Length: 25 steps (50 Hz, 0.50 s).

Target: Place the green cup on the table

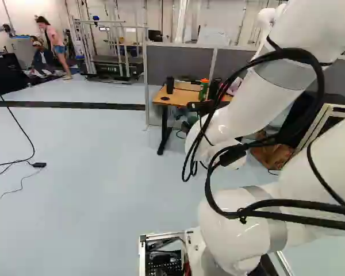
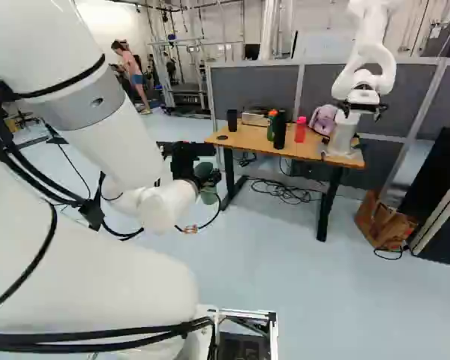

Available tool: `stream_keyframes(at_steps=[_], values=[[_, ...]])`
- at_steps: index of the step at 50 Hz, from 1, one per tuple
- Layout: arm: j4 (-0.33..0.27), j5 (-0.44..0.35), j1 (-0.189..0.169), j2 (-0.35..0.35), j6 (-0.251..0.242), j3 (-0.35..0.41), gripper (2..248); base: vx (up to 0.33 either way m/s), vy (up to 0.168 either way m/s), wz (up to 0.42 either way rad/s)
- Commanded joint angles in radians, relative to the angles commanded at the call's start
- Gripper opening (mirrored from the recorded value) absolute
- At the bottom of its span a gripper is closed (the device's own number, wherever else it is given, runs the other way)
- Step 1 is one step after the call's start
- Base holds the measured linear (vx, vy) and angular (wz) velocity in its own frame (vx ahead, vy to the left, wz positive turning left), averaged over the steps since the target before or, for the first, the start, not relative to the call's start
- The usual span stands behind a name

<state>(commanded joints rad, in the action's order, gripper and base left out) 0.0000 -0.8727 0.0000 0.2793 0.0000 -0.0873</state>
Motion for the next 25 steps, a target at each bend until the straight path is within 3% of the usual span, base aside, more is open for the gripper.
stream_keyframes(at_steps=[14,25], values=[[0.0,0.0,0.0,0.0,0.0,0.0,126,0.017,0.0,-0.003],[0.0,0.0,0.0,0.0,0.0,0.0,126,0.154,0.004,-0.02]])
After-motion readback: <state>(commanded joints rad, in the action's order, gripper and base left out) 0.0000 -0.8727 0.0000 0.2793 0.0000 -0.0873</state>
